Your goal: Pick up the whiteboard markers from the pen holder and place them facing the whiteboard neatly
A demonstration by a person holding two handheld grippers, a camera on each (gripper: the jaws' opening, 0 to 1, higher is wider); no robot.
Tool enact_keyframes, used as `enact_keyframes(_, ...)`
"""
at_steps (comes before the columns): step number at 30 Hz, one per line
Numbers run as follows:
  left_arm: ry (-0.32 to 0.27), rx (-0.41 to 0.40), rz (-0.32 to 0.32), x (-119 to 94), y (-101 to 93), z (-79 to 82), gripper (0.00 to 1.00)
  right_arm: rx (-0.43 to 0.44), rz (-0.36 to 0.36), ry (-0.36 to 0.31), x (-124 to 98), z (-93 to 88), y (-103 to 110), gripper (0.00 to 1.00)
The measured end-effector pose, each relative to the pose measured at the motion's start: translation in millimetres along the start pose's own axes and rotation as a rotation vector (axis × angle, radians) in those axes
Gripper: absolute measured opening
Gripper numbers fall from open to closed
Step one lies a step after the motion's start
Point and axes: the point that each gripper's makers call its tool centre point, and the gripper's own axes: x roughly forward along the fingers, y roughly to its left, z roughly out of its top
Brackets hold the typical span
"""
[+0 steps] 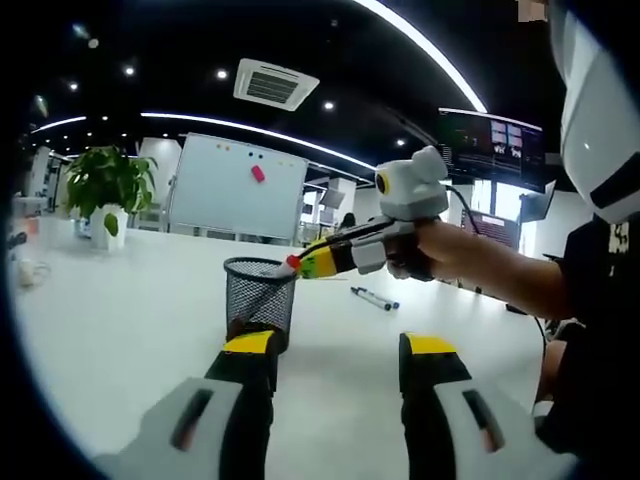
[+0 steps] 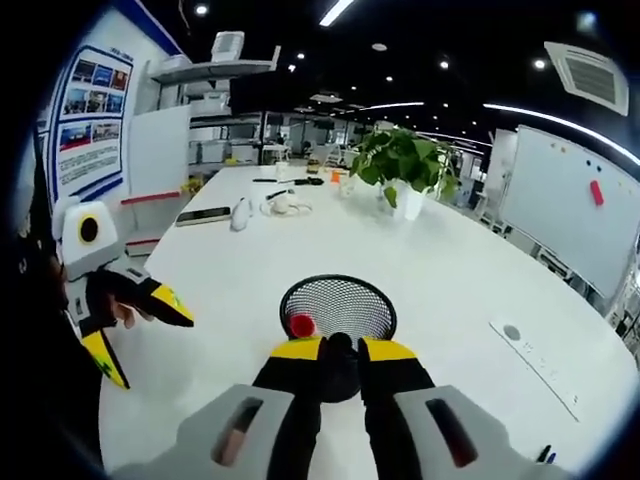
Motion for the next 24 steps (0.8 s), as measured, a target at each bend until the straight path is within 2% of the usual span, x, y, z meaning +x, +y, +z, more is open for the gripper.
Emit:
enact_keyframes(10, 0.004, -0.001, -0.002, -0.2, -1.0, -1.5, 0.5, 0.044, 0.001, -0.001, -0.8, -1.5, -1.0, 0.17)
enact_keyframes(24, 0.013, -0.003, -0.001, 0.4, -0.9, -4.3, 0.5, 0.057, 0.014, 0.004, 3.0, 0.1, 0.0, 0.14)
